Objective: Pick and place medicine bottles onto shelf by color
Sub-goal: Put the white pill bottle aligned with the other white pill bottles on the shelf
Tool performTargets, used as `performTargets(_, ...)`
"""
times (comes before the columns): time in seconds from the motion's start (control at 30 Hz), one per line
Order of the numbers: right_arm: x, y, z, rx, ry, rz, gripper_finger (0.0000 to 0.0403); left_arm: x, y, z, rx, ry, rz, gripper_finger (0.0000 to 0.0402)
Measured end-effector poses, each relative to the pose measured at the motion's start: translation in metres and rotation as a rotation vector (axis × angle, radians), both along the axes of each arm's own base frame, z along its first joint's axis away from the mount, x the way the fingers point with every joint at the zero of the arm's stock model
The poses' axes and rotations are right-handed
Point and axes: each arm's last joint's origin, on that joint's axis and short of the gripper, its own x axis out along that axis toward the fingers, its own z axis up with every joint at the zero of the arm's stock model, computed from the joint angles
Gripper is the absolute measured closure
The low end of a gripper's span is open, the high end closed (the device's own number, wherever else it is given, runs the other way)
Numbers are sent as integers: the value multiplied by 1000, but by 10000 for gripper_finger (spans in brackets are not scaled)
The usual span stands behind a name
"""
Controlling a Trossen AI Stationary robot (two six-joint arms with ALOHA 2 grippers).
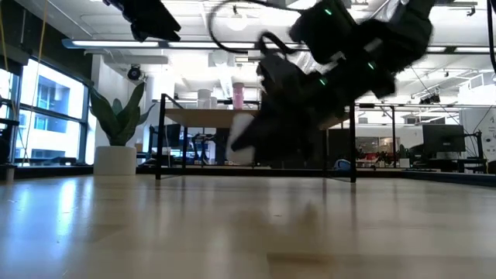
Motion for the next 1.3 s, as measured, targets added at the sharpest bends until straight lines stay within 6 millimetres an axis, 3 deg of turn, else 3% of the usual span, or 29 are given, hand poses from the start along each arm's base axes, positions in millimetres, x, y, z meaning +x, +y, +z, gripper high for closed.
performTargets(0.2,31,-2,38,1,133,129,286,3,-9,-1,-115,-30,-110,213)
performTargets(0.33,47,-2,68,-36,129,231,286,4,-16,-2,-206,-34,-146,213)
performTargets(0.57,57,1,98,-109,104,369,285,9,-37,-3,-303,-27,-256,213)
performTargets(0.9,65,-10,123,-161,77,422,284,24,-64,-12,-242,51,-303,213)
performTargets(1.3,67,-18,136,-125,76,432,284,57,-72,-29,-228,83,-319,213)
